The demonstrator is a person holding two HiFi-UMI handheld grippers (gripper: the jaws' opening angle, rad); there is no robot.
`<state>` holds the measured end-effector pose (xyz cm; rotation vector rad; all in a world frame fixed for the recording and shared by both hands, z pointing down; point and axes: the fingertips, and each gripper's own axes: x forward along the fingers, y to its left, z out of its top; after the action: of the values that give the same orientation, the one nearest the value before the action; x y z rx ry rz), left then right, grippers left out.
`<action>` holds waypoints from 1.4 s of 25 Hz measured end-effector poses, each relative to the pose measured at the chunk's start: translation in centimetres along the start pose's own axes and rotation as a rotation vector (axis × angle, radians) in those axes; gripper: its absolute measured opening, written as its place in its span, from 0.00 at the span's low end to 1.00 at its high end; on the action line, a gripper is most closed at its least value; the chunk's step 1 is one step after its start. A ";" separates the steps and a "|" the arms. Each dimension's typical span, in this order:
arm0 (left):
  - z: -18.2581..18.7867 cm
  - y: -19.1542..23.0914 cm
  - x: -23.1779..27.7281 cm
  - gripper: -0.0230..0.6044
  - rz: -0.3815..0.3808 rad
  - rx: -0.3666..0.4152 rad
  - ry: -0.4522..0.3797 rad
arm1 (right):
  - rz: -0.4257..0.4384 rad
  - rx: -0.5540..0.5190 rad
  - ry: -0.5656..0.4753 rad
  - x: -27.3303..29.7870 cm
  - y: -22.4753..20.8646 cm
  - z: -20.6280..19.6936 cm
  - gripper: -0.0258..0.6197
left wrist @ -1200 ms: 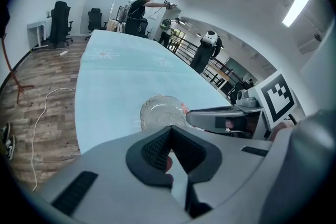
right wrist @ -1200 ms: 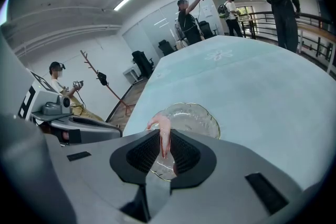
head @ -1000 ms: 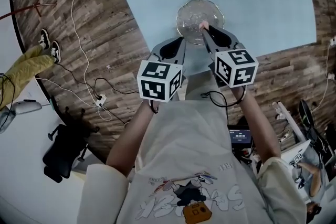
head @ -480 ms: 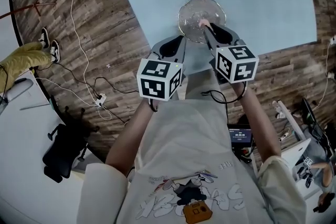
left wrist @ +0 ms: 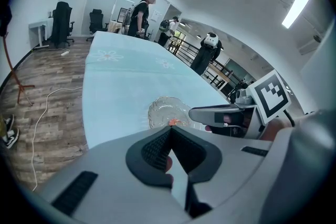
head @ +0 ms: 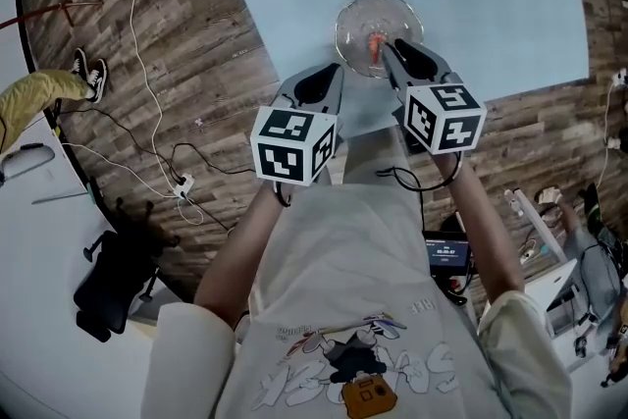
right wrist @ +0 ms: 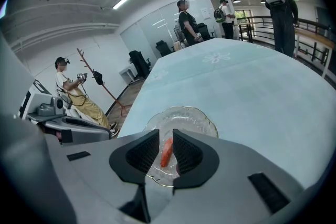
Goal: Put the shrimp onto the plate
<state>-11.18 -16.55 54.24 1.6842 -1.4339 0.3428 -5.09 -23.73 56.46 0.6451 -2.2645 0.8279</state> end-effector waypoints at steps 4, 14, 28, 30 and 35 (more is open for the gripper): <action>0.3 -0.4 -0.5 0.05 -0.008 0.007 -0.004 | -0.012 -0.001 -0.010 -0.7 0.1 0.5 0.17; 1.9 0.0 -2.3 0.05 -0.033 0.042 -0.030 | -0.023 -0.027 -0.025 -2.1 1.7 1.8 0.17; 5.0 -3.5 -9.3 0.05 -0.152 0.125 -0.143 | -0.073 -0.113 -0.253 -11.6 8.1 7.2 0.16; 5.4 -4.5 -11.0 0.05 -0.192 0.134 -0.162 | -0.090 -0.126 -0.299 -13.3 9.5 7.8 0.16; 6.9 -6.9 -15.8 0.05 -0.257 0.180 -0.229 | -0.138 -0.170 -0.406 -17.5 13.0 8.7 0.15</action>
<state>-11.88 -11.60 36.35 2.0835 -1.3573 0.1426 -4.71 -17.05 33.96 0.9448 -2.5777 0.4599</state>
